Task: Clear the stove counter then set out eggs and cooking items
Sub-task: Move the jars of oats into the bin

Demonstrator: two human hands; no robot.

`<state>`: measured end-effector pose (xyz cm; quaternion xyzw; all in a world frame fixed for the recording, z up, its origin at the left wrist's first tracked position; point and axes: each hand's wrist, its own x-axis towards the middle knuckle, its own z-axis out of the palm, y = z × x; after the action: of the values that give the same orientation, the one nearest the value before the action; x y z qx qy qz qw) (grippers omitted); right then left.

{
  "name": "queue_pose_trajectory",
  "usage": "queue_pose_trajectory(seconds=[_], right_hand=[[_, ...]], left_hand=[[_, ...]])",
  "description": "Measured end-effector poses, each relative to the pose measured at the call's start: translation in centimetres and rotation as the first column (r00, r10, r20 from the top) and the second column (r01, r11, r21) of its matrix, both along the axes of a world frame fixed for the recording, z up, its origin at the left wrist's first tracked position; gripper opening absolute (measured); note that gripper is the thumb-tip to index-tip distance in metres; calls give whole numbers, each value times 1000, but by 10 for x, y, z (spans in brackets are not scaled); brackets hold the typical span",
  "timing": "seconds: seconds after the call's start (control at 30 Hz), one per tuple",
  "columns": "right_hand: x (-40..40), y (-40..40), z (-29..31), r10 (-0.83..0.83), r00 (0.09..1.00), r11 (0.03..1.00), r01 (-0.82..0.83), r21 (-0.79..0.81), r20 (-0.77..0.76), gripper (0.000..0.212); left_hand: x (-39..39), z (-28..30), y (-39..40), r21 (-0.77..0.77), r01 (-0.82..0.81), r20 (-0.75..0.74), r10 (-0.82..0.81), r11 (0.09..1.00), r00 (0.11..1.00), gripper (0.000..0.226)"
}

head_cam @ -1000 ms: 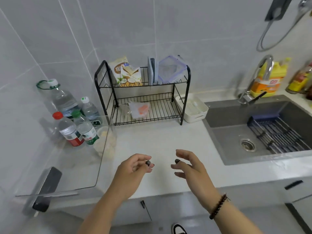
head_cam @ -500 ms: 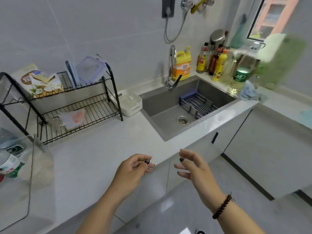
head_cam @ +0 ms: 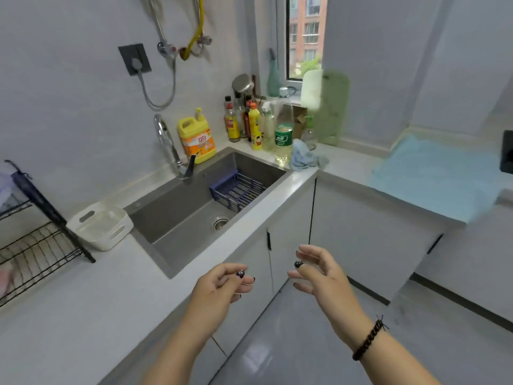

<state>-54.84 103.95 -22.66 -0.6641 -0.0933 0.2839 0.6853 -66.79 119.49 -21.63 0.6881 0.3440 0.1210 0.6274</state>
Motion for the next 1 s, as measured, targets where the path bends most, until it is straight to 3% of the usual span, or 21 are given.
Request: queue_pose_trajectory(seconds=[0.2, 0.43, 1.0], right_hand=[[72, -100, 7, -175, 983, 984, 176, -24, 60, 31], [128, -184, 0, -458, 888, 888, 459, -7, 48, 29], [277, -204, -5, -783, 617, 613, 787, -65, 83, 29]], left_hand=[[103, -5, -81, -83, 158, 21, -157, 984, 987, 18], [205, 9, -137, -71, 413, 18, -413, 908, 911, 18], [440, -9, -162, -111, 781, 12, -785, 615, 620, 21]])
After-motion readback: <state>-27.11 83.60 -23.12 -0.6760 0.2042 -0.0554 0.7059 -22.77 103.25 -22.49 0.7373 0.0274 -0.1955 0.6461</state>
